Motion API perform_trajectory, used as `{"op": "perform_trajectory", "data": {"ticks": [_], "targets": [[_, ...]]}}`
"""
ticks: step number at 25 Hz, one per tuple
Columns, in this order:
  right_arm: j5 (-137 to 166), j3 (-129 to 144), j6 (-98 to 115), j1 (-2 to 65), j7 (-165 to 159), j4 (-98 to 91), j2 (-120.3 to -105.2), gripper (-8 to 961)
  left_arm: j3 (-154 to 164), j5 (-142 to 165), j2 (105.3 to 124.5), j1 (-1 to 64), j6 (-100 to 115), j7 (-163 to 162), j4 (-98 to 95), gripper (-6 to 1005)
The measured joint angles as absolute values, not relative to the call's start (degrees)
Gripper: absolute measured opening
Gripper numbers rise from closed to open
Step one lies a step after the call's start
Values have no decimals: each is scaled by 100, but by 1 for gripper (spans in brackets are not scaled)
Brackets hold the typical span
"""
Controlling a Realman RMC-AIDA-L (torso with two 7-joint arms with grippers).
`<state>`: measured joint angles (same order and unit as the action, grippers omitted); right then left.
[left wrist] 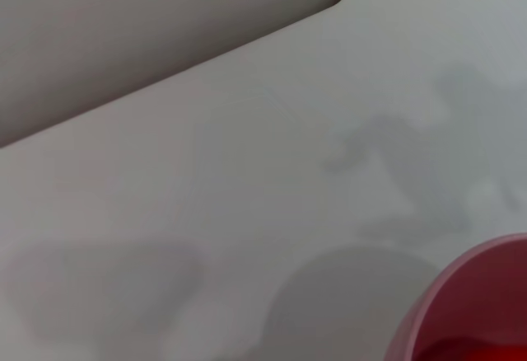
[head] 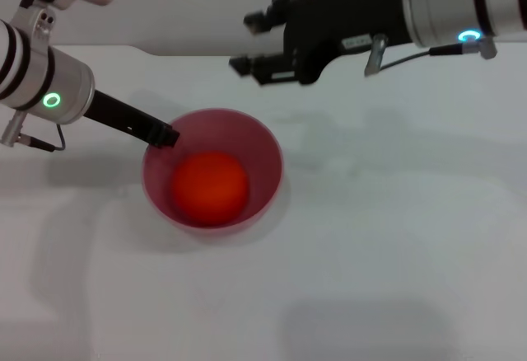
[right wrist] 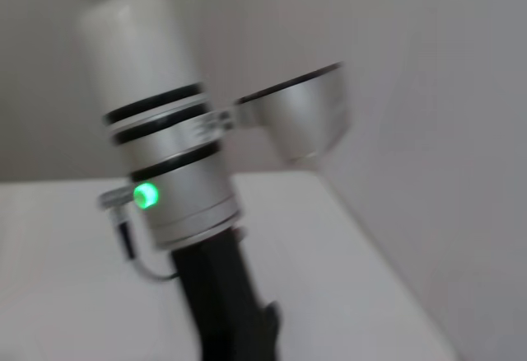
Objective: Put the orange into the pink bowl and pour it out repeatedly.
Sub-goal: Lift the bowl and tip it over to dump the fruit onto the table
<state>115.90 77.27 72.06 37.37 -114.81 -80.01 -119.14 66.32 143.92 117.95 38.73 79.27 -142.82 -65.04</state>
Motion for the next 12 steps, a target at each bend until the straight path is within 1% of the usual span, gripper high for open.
{"op": "perform_trajectory", "data": {"ticks": [2,6,10,12], "targets": [[11305,7659,6871,3522,-11230,-8031,-11929,556,6636,14366,11795,3873,7884,-14278,-6514,42],[9703,7521,6022,2801,-9858,-7786,-11939,555,6742,14040,11796,3852,7635,-14148,-6536,42],[7135,7447,5721,2064,-7768,-7112,-11917,555,7194,13342,11810,3604,7072,-13772,-6731,42],[4925,7468,6194,1597,-5952,-6330,-11913,555,7505,12898,11811,3340,6626,-13429,-6934,42]]}}
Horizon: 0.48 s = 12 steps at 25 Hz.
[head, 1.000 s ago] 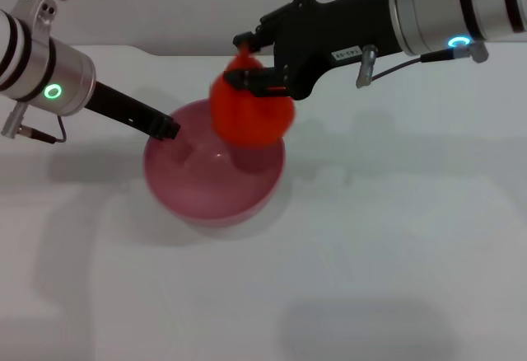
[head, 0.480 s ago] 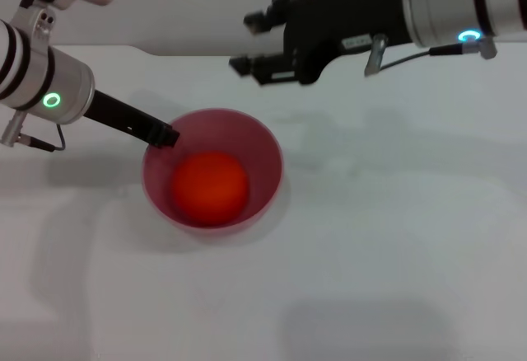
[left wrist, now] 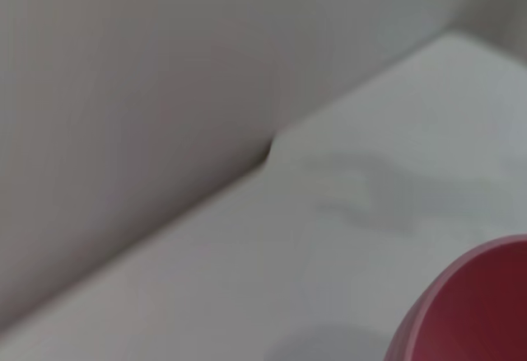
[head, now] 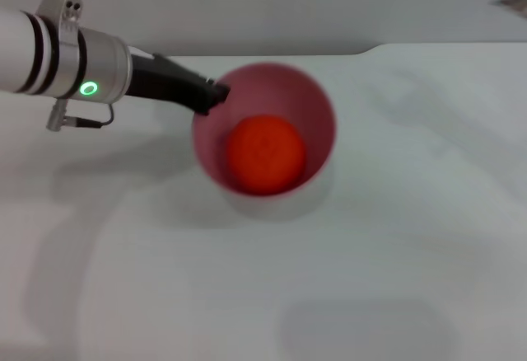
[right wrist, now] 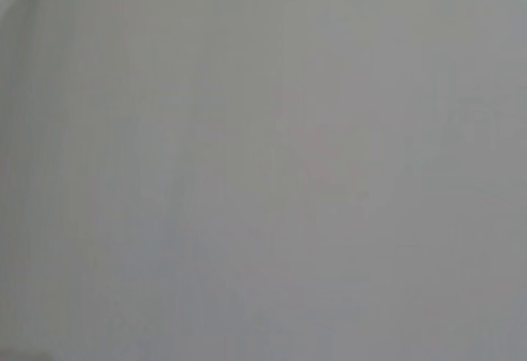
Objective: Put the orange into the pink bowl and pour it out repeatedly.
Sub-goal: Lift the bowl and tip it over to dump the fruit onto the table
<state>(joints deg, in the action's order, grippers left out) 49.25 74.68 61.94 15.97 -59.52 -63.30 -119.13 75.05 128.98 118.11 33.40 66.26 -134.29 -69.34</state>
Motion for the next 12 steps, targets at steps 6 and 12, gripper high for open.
{"op": "perform_trajectory", "data": {"ticks": [6,12], "targets": [[2373,7424,7883,1310,-4322,-4702,-11912,555,8422,11104,11810,2312,4626,-11857,-7357,42],[1447,7028,8935,1200,-4131,-3680,-11907,555,9327,10673,11810,1723,2822,-10749,-7464,42]]}}
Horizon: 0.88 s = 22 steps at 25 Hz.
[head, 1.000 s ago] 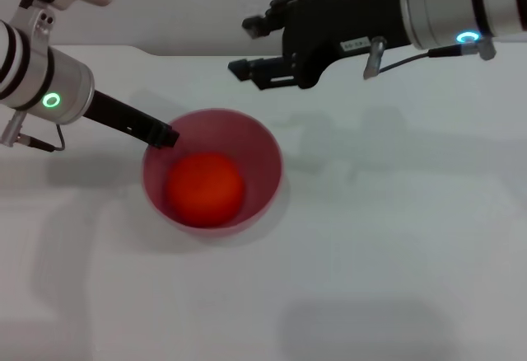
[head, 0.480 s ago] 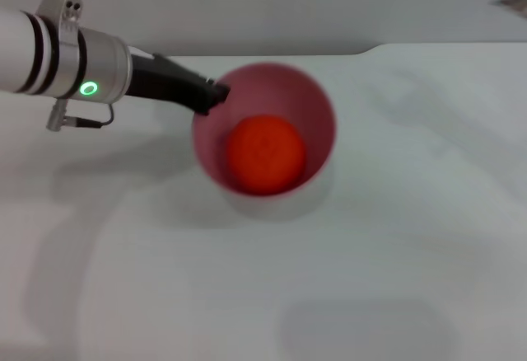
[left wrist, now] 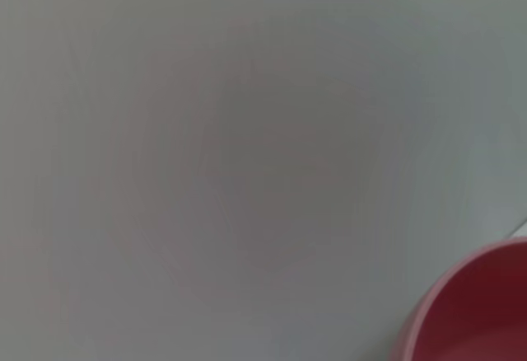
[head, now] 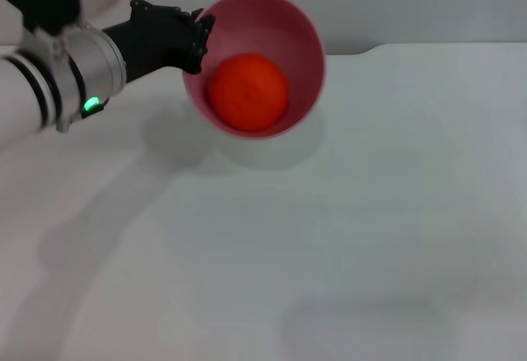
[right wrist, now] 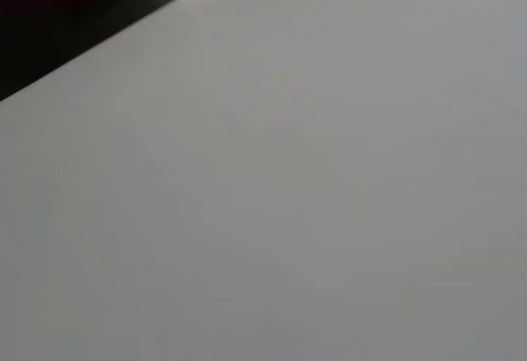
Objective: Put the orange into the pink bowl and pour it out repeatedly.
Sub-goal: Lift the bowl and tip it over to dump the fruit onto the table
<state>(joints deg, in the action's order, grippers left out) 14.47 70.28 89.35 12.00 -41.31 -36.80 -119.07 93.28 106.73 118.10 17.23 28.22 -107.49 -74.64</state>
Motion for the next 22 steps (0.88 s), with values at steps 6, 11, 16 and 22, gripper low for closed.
{"op": "perform_trajectory", "data": {"ticks": [6,11,16,22], "targets": [[1187,6685,9387,1058,-4167,-3430,-11915,555,10362,11295,11806,1234,1078,-10071,-7659,42],[1125,6690,9498,1067,-4178,-3322,-11917,556,11275,12088,11824,949,-379,-9654,-7685,42],[1118,6725,9505,1135,-4183,-3271,-11917,556,12137,12188,11838,849,-1955,-8827,-7525,42],[1113,6759,9494,1210,-4185,-3219,-11913,556,12857,12202,11799,928,-3255,-8564,-7261,42]]}}
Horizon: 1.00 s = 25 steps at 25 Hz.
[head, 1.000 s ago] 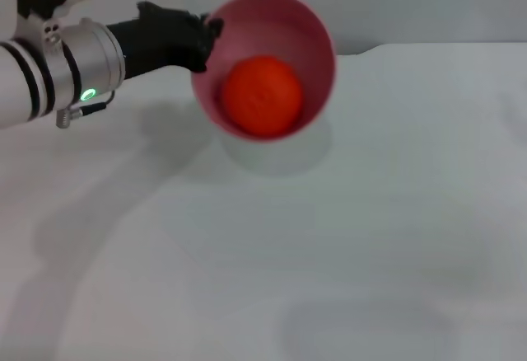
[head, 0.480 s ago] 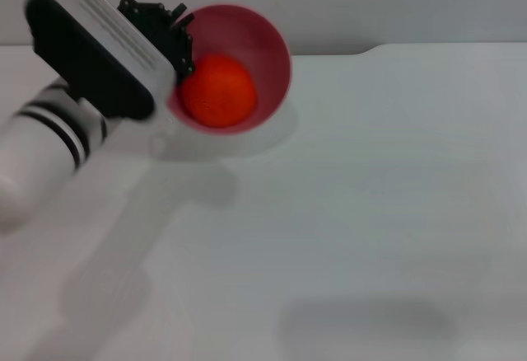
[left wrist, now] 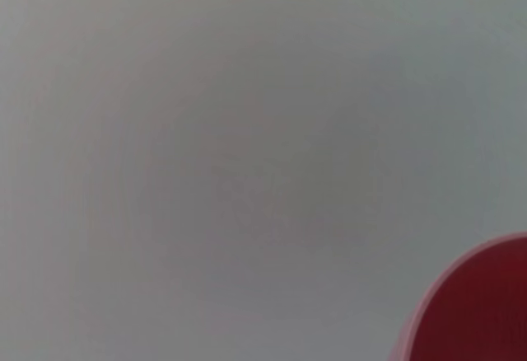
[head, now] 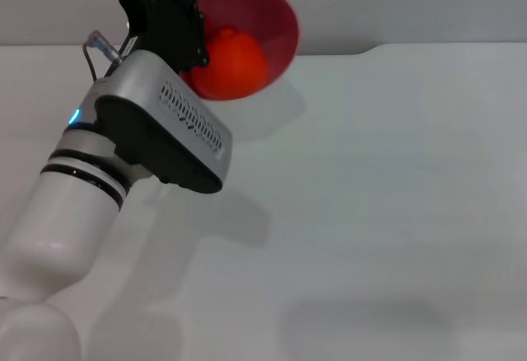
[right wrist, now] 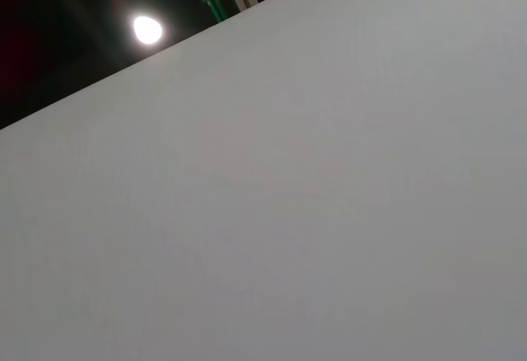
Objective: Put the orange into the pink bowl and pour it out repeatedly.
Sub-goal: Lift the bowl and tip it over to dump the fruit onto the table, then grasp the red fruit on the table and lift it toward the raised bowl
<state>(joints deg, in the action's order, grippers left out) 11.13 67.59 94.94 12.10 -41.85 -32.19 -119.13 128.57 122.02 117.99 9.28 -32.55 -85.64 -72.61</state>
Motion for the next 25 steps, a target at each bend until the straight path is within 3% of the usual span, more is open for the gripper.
{"op": "perform_trajectory", "data": {"ticks": [17,22,25], "targets": [[1147,6759,9487,1450,-4192,-3106,-11880,556,13327,12355,11810,965,-4180,-8846,-7174,42],[1168,6756,9502,1495,-4193,-2951,-11874,555,12616,12305,11791,992,-3010,-10237,-7585,42],[1171,6759,9504,1507,-4193,-2862,-11874,555,11427,12299,11785,1232,-746,-11509,-8003,42]]}}
